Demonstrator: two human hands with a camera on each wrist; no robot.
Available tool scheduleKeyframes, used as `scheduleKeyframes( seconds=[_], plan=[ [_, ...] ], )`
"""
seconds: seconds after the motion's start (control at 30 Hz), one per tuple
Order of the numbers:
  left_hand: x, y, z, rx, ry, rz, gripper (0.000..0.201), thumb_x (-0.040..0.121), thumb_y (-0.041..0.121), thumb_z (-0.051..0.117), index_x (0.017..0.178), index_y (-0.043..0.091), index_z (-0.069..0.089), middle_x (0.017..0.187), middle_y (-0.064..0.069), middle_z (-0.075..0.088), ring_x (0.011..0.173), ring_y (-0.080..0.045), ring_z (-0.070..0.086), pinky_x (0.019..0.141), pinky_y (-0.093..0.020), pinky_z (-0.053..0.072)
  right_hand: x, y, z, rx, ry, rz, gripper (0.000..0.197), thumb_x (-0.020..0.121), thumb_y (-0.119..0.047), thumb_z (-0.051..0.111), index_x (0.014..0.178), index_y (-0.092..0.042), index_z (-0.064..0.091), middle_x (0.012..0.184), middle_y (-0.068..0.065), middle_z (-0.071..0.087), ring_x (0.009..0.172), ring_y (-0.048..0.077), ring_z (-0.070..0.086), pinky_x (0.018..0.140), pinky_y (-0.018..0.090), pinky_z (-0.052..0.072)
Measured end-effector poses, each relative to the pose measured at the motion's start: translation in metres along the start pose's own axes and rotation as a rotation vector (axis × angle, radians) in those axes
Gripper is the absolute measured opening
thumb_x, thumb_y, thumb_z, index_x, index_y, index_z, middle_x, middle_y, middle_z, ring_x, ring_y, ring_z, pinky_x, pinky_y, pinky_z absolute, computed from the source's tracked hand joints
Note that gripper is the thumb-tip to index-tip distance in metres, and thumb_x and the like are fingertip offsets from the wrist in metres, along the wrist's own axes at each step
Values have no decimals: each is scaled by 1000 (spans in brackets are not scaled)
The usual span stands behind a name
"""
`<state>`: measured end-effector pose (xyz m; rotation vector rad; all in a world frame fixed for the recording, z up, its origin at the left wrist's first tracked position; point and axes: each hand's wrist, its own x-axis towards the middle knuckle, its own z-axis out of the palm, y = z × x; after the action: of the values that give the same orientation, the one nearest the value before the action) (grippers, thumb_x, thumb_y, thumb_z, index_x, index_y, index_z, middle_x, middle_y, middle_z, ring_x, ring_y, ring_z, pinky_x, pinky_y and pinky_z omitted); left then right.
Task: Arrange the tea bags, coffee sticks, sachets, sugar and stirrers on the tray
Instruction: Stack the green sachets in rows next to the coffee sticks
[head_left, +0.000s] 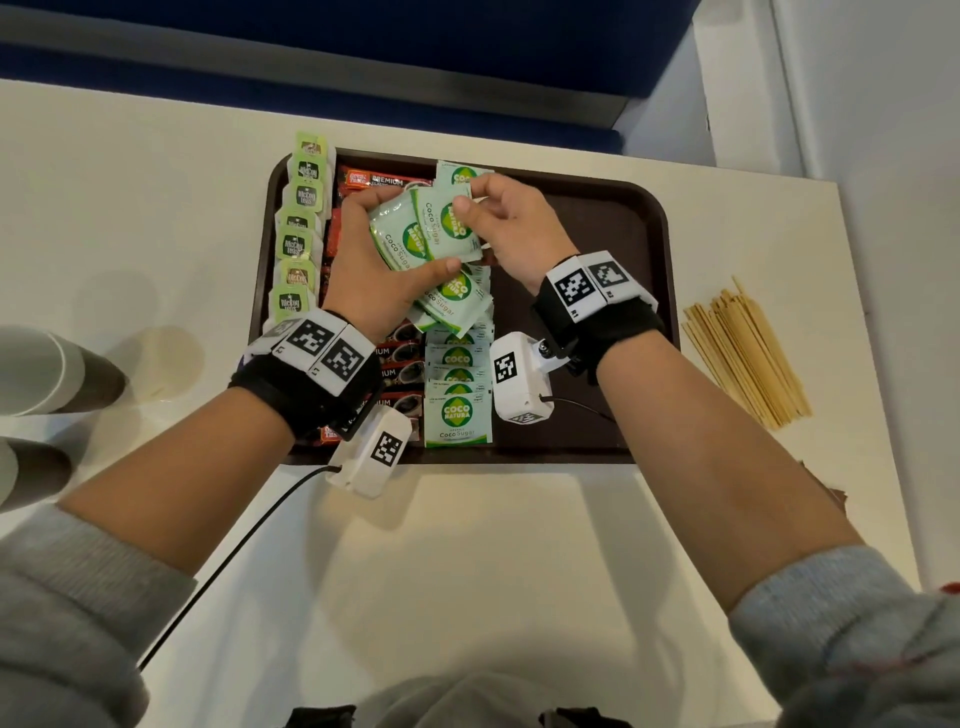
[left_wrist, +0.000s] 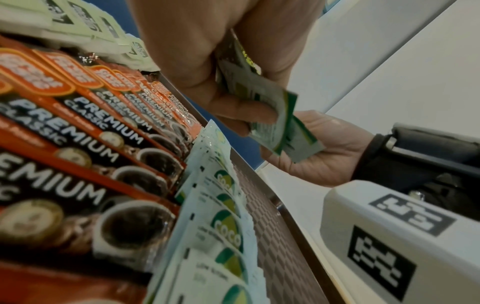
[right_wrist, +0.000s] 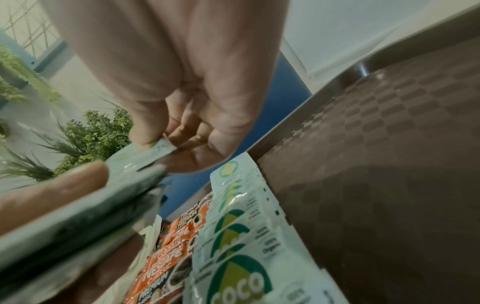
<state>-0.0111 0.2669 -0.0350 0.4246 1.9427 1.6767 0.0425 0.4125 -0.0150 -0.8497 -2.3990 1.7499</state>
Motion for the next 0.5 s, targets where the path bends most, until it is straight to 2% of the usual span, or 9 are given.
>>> scheduleKeyframes(
  seconds=[0.07,0.13,0.2,0.27,0.33,0.4,0.47,0.5],
  plan=[
    [1,-2,-2,-2,7,-6,66,73,1,79,121,15,35,115,0,55,96,-10,65,80,-29,57,-1,-2,-4,-37,14,-49,19,96,-14,49,111,-9,59,99,7,66,93,20,65,88,43,53],
    [1,-2,-4,-15,15,-14,65,74,6,79,121,17,35,120,-7,55,100,-17,65,85,-38,57,-2,-2,-7,-81,7,-93,24,98,-10,44,113,-17,61,106,5,64,99,18,63,90,40,53],
    [0,-1,-7,-16,25,-20,66,72,18,79,122,20,36,123,-11,55,102,-23,65,87,-45,56,-3,-1,-10,-138,-42,-123,29,98,-9,43,117,-19,63,117,4,61,108,17,59,93,38,51],
    [0,-1,-9,-2,24,-24,67,69,28,78,121,24,37,124,-12,55,102,-25,65,86,-47,56,-6,-2,-12,-199,-92,-152,30,97,-9,46,118,-19,64,115,-3,58,111,15,56,97,35,49],
    [-1,0,-9,9,20,-24,66,71,27,78,122,23,37,123,-10,55,100,-23,65,85,-43,57,-8,-3,-13,-192,-116,-169,26,95,-9,51,113,-19,67,107,-10,60,108,9,56,98,33,47],
    [0,0,-7,9,23,-13,65,76,16,78,126,16,37,121,-6,54,95,-16,65,82,-34,57,-8,-2,-13,-178,-98,-173,21,92,-11,57,106,-21,69,99,-14,62,100,3,57,97,32,47],
    [1,-1,-5,-5,31,-13,63,78,7,75,127,11,37,118,-6,54,90,-11,64,78,-28,57,-5,0,-12,-164,-46,-168,17,86,-17,65,101,-26,67,90,-16,63,92,2,59,96,37,48],
    [1,-1,-5,-14,35,-14,62,78,6,75,126,12,37,118,-7,55,89,-12,65,78,-29,57,-4,2,-12,-137,-22,-151,19,83,-20,69,101,-27,66,88,-16,64,90,3,60,95,40,49]
  ],
)
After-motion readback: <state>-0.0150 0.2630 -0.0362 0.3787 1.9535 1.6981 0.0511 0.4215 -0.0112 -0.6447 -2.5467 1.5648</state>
